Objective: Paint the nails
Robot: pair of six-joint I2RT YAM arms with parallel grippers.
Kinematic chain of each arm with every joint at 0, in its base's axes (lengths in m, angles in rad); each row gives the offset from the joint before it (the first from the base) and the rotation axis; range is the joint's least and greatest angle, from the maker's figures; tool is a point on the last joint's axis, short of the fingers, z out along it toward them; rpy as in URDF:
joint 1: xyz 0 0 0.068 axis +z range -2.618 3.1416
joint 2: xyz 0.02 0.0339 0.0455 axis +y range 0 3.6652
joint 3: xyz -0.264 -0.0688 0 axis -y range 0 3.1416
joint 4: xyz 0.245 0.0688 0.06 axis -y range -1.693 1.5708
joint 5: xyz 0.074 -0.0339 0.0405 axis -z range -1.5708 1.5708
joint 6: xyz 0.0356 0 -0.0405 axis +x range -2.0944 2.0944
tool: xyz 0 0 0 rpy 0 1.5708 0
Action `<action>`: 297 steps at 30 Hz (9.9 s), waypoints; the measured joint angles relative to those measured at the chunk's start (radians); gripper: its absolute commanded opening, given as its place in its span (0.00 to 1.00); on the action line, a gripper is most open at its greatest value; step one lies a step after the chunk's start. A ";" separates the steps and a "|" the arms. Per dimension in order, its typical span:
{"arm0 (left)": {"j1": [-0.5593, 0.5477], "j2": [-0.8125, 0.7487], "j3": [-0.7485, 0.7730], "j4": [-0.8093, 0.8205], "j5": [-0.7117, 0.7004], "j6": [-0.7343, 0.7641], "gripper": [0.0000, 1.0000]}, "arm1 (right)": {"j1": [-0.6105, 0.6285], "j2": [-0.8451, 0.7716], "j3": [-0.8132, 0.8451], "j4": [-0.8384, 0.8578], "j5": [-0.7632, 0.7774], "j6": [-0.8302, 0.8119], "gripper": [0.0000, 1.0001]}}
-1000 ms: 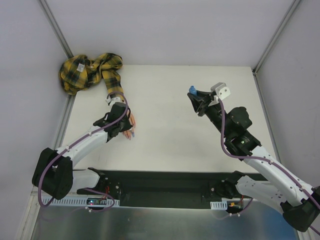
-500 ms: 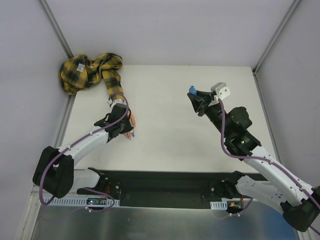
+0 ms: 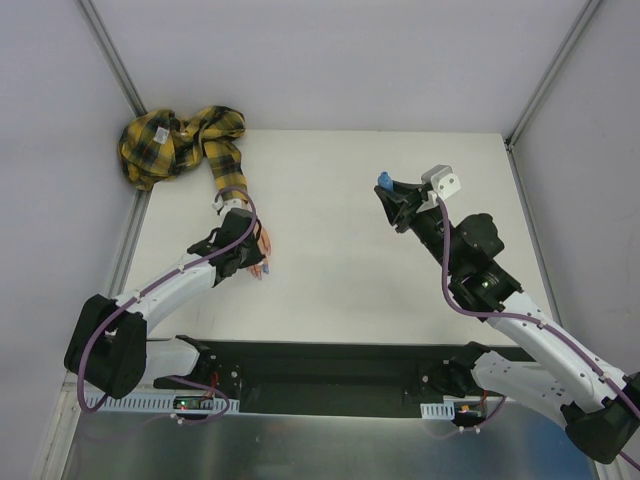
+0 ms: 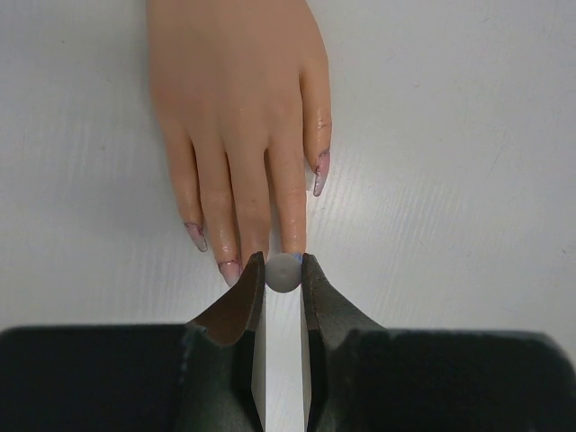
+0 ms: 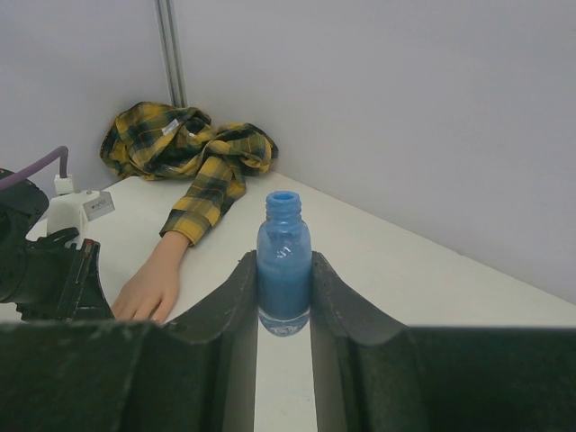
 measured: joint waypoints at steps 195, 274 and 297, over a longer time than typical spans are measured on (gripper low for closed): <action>-0.272 0.039 0.926 -0.279 0.850 0.111 0.00 | -0.001 -0.034 0.181 -0.592 -0.648 0.097 0.00; -0.331 0.035 0.874 -0.252 0.777 0.087 0.00 | 0.010 -0.014 0.188 -0.515 -0.584 0.166 0.00; -0.369 -0.023 0.861 -0.277 0.474 0.126 0.00 | 0.380 0.154 0.353 -0.577 0.163 -0.040 0.00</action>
